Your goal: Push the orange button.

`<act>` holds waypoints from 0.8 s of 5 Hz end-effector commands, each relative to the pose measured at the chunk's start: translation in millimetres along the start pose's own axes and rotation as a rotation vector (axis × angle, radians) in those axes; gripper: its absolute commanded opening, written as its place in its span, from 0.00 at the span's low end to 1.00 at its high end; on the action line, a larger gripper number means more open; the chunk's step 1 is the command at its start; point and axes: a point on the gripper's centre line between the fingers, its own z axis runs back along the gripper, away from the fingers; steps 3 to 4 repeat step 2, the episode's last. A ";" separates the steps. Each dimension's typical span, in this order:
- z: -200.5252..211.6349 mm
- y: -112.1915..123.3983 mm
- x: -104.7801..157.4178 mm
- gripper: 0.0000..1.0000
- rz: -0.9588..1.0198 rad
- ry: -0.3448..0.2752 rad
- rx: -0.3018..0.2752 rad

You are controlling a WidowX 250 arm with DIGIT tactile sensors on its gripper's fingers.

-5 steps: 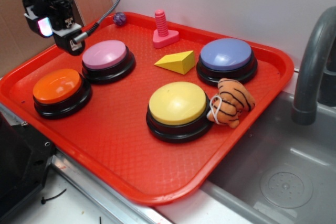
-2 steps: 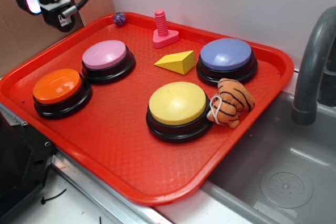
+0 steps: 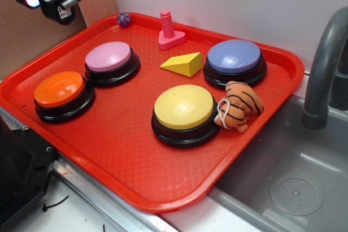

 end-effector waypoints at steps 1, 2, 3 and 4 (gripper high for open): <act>32.1 -2.3 5.6 1.00 0.019 -0.093 -0.018; 37.0 0.7 7.4 1.00 0.023 -0.118 -0.005; 37.0 0.7 7.4 1.00 0.023 -0.118 -0.005; 37.0 0.7 7.4 1.00 0.023 -0.118 -0.005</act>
